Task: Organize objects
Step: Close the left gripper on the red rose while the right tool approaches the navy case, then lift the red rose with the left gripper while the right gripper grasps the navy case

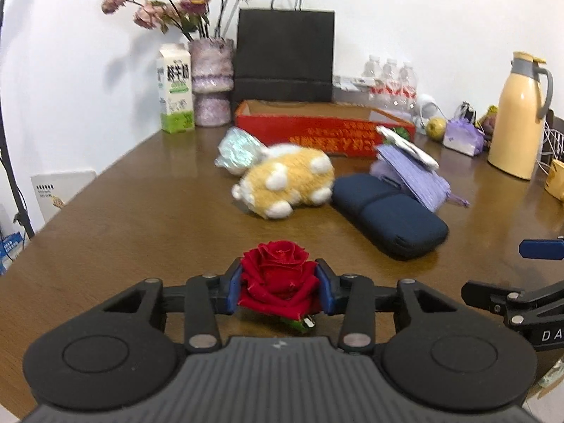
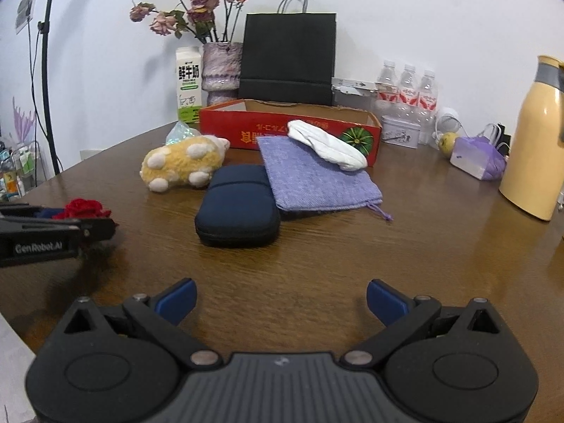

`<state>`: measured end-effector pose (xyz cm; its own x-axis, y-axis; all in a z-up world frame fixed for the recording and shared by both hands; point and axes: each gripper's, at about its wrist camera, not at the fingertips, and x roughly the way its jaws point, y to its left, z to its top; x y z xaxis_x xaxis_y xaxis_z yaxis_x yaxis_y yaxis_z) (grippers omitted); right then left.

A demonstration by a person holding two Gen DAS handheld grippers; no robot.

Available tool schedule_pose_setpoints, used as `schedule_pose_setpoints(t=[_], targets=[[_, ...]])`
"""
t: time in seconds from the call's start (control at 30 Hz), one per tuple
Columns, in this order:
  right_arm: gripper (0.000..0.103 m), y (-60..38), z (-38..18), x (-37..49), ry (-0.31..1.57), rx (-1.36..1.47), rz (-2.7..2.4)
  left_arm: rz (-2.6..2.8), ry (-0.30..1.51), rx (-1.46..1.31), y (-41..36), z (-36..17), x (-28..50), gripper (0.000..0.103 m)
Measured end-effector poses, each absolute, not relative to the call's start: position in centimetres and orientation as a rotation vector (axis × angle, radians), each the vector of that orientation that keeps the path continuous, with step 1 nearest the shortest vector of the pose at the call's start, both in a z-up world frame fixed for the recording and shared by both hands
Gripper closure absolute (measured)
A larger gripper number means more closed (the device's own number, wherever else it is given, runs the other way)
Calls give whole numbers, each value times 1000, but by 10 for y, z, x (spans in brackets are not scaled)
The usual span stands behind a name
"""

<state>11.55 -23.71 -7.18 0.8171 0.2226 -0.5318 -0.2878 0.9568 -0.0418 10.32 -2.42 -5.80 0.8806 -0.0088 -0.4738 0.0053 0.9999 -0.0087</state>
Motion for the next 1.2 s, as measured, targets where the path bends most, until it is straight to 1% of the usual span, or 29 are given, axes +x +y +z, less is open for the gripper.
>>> schedule_pose_setpoints(t=[0.43, 0.5, 0.6, 0.67, 0.7, 0.77, 0.8, 0.83, 0.87, 0.93, 1.07, 1.2], targets=[[1, -203, -48, 154, 482, -132, 345, 16, 441, 7, 10, -35, 131, 61], [4, -198, -44, 162, 475, -137, 356, 12, 442, 6, 15, -32, 138, 61], [12, -190, -39, 175, 476, -145, 371, -1, 447, 12, 20, -27, 150, 61], [20, -184, -38, 183, 482, -151, 378, -13, 451, 13, 24, -23, 159, 61], [22, -183, -37, 187, 486, -153, 379, -18, 454, 13, 26, -21, 163, 61], [30, -179, -37, 195, 496, -162, 378, -28, 461, 8, 31, -18, 172, 61], [31, -178, -37, 199, 501, -166, 377, -37, 466, 3, 32, -17, 177, 61], [35, -177, -37, 203, 508, -166, 378, -43, 475, -1, 34, -16, 182, 61], [41, -176, -37, 207, 515, -164, 379, -48, 482, -1, 35, -15, 187, 61], [46, -175, -39, 212, 525, -154, 388, -60, 492, 5, 35, -12, 199, 61], [49, -173, -44, 219, 529, -146, 382, -90, 474, 44, 30, -5, 222, 61], [50, -175, -50, 226, 553, -140, 353, -128, 446, 38, 28, -12, 237, 61]])
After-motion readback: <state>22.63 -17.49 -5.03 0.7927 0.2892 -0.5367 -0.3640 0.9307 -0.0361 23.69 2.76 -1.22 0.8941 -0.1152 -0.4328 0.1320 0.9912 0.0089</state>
